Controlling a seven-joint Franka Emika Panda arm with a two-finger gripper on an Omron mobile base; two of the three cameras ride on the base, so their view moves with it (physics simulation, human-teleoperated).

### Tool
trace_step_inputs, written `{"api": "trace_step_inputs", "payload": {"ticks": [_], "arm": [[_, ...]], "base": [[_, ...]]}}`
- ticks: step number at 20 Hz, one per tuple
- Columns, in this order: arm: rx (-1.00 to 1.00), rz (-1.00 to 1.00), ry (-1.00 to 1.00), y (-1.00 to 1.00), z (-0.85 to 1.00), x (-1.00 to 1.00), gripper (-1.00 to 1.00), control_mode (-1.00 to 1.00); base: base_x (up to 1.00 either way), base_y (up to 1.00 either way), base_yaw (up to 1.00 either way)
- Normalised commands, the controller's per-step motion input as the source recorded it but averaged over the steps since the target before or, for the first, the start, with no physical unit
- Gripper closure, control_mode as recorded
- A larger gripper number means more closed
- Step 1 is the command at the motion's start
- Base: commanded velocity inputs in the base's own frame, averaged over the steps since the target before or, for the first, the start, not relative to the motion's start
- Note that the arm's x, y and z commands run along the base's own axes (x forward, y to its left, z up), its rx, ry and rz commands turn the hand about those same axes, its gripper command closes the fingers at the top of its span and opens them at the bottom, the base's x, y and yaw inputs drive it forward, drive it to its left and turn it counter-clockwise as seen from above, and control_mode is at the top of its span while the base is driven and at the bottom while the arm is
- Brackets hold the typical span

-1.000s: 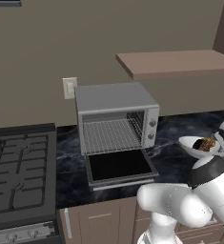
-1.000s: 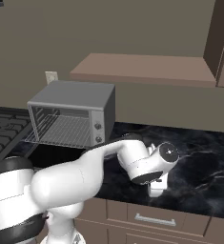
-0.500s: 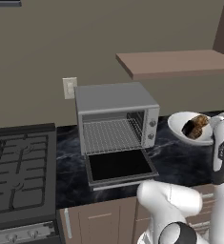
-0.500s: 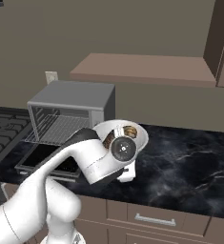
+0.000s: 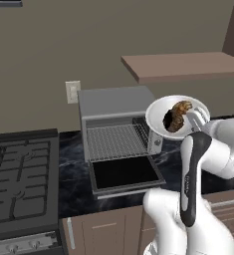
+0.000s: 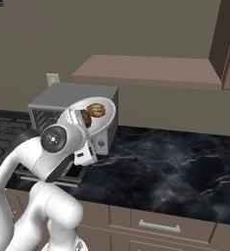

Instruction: Pick up the heated bread from the toaster oven and place it in the bowl. Then move the bread bowl to the dining counter.

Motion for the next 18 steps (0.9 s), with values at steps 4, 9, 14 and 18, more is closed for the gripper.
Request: {"api": "trace_step_inputs", "payload": {"ticks": [4, 9, 14, 18], "arm": [[-0.05, 0.06, 0.01, 0.56, 0.19, 0.08, 1.00, -1.00], [0.00, 0.00, 0.00, 0.00, 0.00, 0.00, 1.00, 1.00], [0.00, 0.00, 0.00, 0.00, 0.00, 0.00, 1.00, 1.00], [0.00, 0.00, 0.00, 0.00, 0.00, 0.00, 1.00, 1.00]], "base": [[0.00, 0.00, 0.00], [-0.10, 0.00, 0.08], [-0.67, 0.00, 0.67], [-0.39, 0.00, 0.99]]}}
